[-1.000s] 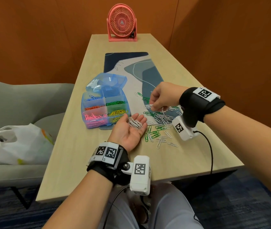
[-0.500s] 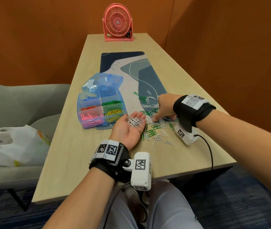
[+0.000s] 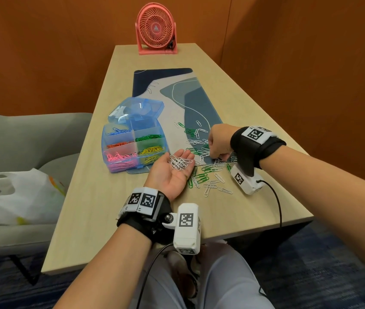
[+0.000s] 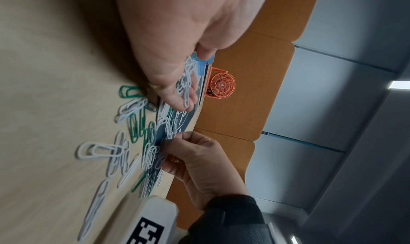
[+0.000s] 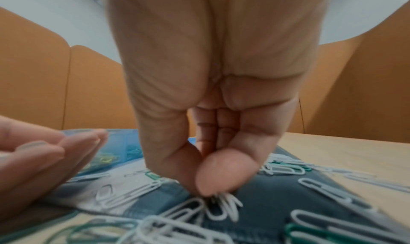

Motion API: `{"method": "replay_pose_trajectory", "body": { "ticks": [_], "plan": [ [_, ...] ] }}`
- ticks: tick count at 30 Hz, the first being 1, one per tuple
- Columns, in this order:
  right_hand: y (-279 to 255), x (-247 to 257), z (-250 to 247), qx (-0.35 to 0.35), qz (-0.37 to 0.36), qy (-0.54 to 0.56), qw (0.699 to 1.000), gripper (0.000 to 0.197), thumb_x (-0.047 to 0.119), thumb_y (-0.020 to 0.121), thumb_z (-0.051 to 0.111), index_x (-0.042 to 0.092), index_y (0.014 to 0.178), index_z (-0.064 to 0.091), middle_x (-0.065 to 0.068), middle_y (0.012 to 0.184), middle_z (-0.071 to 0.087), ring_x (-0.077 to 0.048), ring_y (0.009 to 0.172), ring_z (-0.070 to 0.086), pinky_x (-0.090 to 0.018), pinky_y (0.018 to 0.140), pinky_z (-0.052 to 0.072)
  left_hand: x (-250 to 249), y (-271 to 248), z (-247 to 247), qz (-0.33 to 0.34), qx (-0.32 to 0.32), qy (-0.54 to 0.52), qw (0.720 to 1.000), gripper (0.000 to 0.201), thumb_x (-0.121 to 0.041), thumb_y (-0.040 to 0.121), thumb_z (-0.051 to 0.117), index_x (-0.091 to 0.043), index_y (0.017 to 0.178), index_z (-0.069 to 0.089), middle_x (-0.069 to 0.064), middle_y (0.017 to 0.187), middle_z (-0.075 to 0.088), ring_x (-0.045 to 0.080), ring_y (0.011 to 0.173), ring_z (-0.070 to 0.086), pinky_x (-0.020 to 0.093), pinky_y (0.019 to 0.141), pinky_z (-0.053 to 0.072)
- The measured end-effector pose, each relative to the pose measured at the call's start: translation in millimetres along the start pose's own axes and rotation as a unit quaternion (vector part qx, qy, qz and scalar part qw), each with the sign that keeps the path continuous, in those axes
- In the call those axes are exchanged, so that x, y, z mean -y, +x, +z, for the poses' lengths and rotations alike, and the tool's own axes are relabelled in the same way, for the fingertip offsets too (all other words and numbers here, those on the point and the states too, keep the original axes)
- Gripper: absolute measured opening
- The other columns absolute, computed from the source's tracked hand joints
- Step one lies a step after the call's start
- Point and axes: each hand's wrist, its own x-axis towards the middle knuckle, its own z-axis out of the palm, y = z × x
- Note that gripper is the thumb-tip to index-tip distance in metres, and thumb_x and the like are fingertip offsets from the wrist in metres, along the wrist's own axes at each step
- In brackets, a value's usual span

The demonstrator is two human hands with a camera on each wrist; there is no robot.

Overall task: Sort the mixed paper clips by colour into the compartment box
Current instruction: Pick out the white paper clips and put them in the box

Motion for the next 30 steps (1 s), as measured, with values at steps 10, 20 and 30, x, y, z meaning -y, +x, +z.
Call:
{"method": "replay_pose_trajectory", "body": {
  "ticks": [10, 20, 30],
  "plan": [
    [-27, 16, -22, -0.002, -0.128, 0.089, 0.988, 0.01, 0.004, 0.076, 0.065, 0.014, 0.076, 0.065, -0.003, 0.071, 0.067, -0.012, 0.056, 0.065, -0.021, 0.057, 0.054, 0, -5, 5, 0.009, -0.012, 0.007, 1.0, 0.044, -0.028, 0.104, 0.026, 0.001, 0.128, 0.048, 0.019, 0.131, 0.052, 0.031, 0.126, 0.046, 0.04, 0.102, 0.037],
    [-25, 33, -16, -0.008, -0.155, 0.132, 0.979, 0.016, 0.001, 0.081, 0.069, 0.008, 0.095, 0.071, -0.006, 0.083, 0.072, -0.008, 0.059, 0.066, -0.014, 0.057, 0.055, -1, -13, 4, -0.002, 0.005, -0.029, 1.0, 0.04, -0.025, 0.103, 0.027, 0.003, 0.119, 0.051, 0.023, 0.119, 0.057, 0.032, 0.122, 0.049, 0.042, 0.101, 0.037],
    [-14, -15, -3, 0.06, -0.062, -0.008, 0.996, 0.029, 0.008, 0.077, 0.076, 0.014, 0.103, 0.066, -0.004, 0.093, 0.065, -0.019, 0.071, 0.065, -0.025, 0.066, 0.056, -2, -7, -3, -0.003, 0.007, 0.001, 1.0, 0.041, -0.028, 0.104, 0.025, 0.001, 0.099, 0.054, 0.018, 0.102, 0.058, 0.03, 0.125, 0.047, 0.039, 0.093, 0.041]
  ]
}}
